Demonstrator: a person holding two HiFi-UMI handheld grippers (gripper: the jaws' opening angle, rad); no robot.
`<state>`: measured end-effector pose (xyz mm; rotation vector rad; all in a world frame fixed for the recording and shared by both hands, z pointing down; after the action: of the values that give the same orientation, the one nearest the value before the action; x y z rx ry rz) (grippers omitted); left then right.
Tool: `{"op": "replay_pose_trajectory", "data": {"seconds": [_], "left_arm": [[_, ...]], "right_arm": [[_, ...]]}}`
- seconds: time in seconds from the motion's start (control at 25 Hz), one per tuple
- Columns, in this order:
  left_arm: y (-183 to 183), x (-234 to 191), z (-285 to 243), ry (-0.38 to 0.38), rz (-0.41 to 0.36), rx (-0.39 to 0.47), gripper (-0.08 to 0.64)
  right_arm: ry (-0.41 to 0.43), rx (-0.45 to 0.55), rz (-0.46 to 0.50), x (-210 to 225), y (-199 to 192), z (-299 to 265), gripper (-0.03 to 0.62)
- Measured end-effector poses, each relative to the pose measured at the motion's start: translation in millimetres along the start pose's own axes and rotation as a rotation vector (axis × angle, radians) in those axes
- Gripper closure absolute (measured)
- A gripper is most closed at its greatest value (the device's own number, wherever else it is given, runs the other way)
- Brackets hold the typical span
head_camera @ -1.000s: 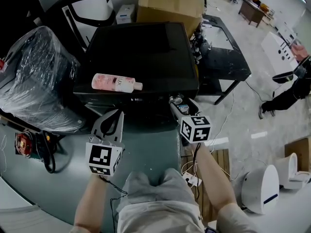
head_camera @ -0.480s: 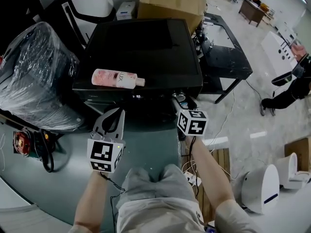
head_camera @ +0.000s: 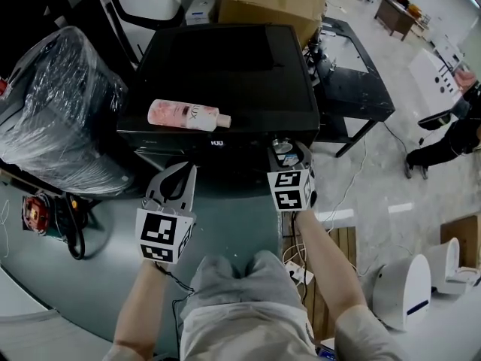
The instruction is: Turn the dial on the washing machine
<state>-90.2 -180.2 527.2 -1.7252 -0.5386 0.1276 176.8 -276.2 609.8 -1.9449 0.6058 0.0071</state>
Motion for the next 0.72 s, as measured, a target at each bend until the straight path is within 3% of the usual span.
{"op": "replay_pose_trajectory", "data": {"seconds": [0.12,0.28,0.44,0.6,0.72], "left_arm": [[0,-1,4,0.002,0.0,-0.007,0.541],[3,-4,7,0.015,0.004,-0.033,0.541],[13,-9,18,0.007,0.011,-0.053,0.541],[22,-15,25,0.005,0.028,-0.051,0.541],[27,-16,30,0.002,0.036,-0.058,0.54]], "right_arm": [[-0.022,-0.02,0.098,-6,-1,-1,0.328],[-0.051,-0.1,0.316,-13,2,-5,0.332],[-0.065,-0.156,0.477,-16,2,-5,0.387],[-0.065,-0.165,0.553,-17,2,-5,0.385],[-0.049,-0.157,0.518,-18,7,4,0.366]]}}
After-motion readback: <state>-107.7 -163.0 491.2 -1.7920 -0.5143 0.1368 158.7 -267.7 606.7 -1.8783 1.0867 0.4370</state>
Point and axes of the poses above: the fingertips, and each gripper's own axes: z backward along the fingers, x to its right, y out of its top, the point moved 9 cm from there along z, backward along the fingers, and after that the axes turned 5 degrees about y, right-handed, at the moved point
